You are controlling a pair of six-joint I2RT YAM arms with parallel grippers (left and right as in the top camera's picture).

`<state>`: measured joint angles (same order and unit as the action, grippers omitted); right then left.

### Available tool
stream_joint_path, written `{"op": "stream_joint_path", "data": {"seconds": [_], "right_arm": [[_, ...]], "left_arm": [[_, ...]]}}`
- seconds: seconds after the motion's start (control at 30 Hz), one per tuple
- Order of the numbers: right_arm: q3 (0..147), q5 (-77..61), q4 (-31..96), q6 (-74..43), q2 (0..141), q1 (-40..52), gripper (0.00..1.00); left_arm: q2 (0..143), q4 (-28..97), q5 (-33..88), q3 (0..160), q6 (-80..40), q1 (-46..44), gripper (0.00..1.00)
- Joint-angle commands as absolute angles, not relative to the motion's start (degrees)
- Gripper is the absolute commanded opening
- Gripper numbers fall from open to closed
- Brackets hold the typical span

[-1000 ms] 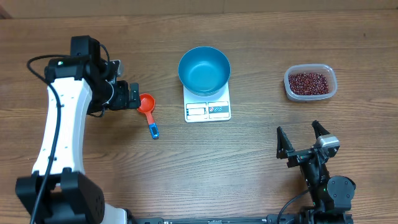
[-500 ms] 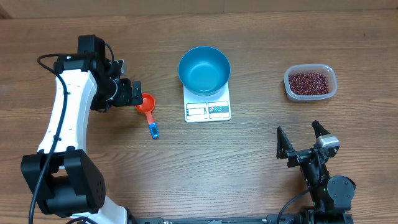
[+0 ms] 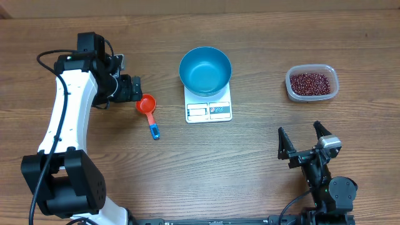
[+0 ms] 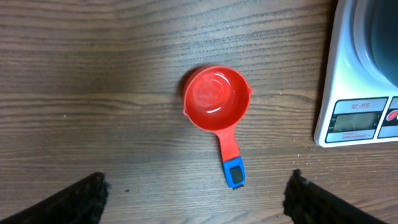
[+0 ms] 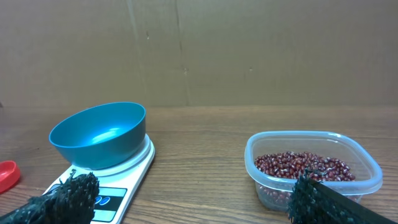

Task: Scoop item into bowl and weigh 150g on scale
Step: 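Move the left gripper forward over the red scoop, then lower the left gripper onto the red scoop's rim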

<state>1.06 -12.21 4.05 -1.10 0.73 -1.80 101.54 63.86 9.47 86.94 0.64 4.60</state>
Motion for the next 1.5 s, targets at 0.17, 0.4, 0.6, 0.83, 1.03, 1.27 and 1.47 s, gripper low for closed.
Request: {"op": "stream_joint_path", "data": {"seconds": [0.17, 0.4, 0.6, 0.83, 1.03, 1.27, 1.47], "right_arm": [[0.4, -12.1, 3.7, -1.3, 0.2, -2.0, 1.00], [0.4, -12.1, 3.7, -1.3, 0.2, -2.0, 1.00], [0.4, -12.1, 3.7, -1.3, 0.2, -1.9, 1.00], [0.4, -12.1, 3.7, -1.3, 0.2, -2.0, 1.00], [0.4, -12.1, 3.7, -1.3, 0.2, -2.0, 1.00], [0.4, -12.1, 3.7, -1.3, 0.6, -2.0, 1.00], [0.4, -12.1, 3.7, -1.3, 0.8, -2.0, 1.00]], "left_arm": [[102.6, 64.4, 9.4, 88.2, 1.8, 4.9, 0.88], [102.8, 65.0, 8.4, 88.0, 1.7, 4.9, 0.83], [102.8, 64.9, 8.4, 87.8, 1.7, 4.8, 0.87], [102.8, 64.9, 8.4, 87.8, 1.7, 4.9, 0.99], [102.8, 64.9, 8.4, 87.8, 1.7, 4.9, 0.98], [102.8, 64.9, 8.4, 87.5, 1.7, 4.9, 0.53], [102.8, 65.4, 8.4, 87.3, 1.7, 4.8, 0.51]]}}
